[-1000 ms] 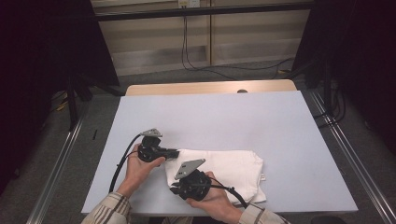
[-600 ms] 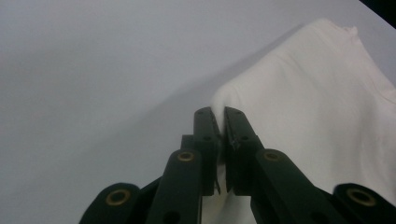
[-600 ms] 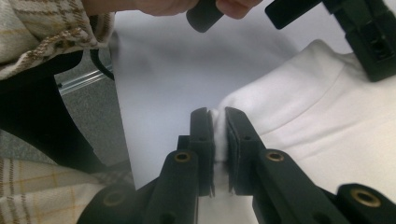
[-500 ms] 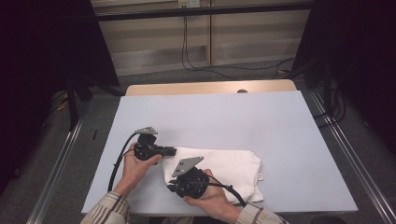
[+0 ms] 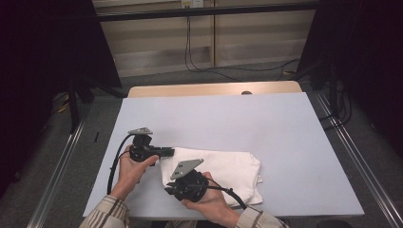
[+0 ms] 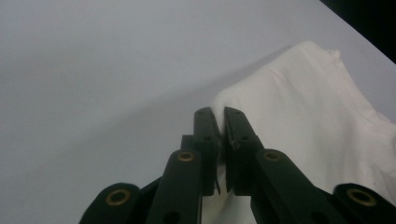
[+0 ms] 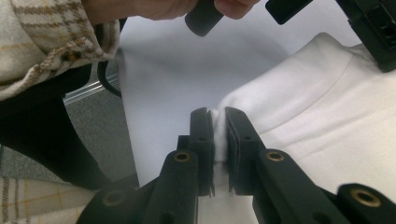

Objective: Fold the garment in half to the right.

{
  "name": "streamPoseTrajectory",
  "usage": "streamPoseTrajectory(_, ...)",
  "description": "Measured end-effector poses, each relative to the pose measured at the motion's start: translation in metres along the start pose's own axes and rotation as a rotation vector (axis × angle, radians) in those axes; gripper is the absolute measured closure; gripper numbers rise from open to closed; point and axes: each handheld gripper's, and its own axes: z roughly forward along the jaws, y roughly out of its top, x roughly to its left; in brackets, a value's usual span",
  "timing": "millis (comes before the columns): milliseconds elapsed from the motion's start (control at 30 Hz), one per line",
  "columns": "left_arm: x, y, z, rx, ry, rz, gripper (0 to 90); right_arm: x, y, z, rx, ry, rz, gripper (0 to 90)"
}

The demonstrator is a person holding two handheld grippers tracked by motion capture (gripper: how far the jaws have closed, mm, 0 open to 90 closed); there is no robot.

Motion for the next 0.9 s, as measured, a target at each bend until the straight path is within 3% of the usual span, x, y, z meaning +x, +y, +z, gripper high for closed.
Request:
streamPoseTrajectory(333,0.003,0.001,-0.014,-0.029,0.014,-0.008,84.5,0.002,0.013,0.002,-0.016,0.008,-0.014,82.6)
streamPoseTrajectory(700,0.000,0.009,-0.034,-0.073,0.035,-0.011,84.6,0.008,0.028,0.002,-0.069,0.010,-0.006,82.5)
streamPoseTrajectory(900,-0.001,0.010,-0.030,-0.052,0.039,-0.005,84.5,0.008,0.026,0.001,-0.076,0.008,-0.002,82.6)
